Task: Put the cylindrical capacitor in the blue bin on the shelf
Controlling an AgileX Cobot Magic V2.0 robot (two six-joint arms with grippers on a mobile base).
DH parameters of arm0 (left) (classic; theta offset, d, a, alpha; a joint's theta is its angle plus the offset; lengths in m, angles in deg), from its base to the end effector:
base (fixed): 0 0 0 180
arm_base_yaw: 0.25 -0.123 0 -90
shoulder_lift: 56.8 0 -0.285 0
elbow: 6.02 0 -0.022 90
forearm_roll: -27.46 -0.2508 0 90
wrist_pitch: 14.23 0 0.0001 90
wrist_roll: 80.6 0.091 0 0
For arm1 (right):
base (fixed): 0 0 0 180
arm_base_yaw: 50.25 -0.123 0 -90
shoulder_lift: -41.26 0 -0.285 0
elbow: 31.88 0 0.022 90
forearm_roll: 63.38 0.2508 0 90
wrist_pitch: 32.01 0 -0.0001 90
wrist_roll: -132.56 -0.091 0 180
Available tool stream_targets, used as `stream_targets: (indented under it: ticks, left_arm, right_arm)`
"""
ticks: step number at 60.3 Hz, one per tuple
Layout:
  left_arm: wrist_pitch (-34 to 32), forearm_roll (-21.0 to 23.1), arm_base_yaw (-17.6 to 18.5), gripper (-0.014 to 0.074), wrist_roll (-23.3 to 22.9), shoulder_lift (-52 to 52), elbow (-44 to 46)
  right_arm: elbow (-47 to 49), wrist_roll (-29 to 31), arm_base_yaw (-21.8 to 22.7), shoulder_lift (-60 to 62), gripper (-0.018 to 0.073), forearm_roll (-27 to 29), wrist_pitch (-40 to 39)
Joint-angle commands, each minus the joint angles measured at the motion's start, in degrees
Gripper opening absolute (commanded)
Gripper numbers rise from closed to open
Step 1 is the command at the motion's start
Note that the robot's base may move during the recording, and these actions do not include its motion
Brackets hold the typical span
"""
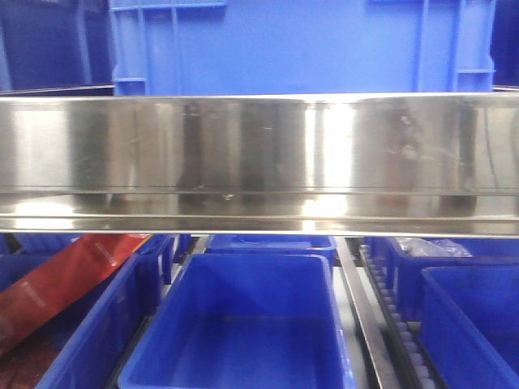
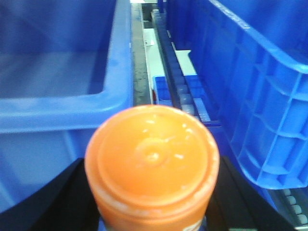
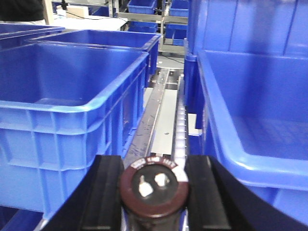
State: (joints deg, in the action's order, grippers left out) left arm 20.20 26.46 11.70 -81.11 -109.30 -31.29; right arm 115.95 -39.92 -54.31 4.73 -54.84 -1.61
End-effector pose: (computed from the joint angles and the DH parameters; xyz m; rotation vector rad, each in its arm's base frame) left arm 0.1481 -0.0304 0.3893 0.2029 1.9497 -0.1239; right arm 0.0856 0.0129 0.3902 -0.1188 1.7216 0.1154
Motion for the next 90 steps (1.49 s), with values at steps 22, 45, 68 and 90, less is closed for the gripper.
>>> stream_targets:
  ticks: [22, 45, 68, 90]
  left_arm:
    - [-1.44, 0.11, 0.16, -0.0111, -0.08, 0.32, 0.34]
    - [-1.44, 0.11, 0.16, -0.0111, -0.08, 0.32, 0.34]
    - [-1.74, 0.51, 0.16, -0.0111, -0.08, 0.32, 0.34]
    - [-2.31, -1.55, 12.52, -0.0111, 4.79, -9.38, 12.89]
  right_arm:
    - [0.37, 0.11, 0.01, 0.16, -0.0079, -0.35, -1.76]
    - [0.37, 0.11, 0.01, 0.16, -0.0079, -0.35, -1.76]
    - [0.37, 0.11, 0.01, 0.16, -0.0079, -0.35, -1.76]
    - [0.37, 0.11, 0.01, 0.16, -0.0079, 0.33, -2.42]
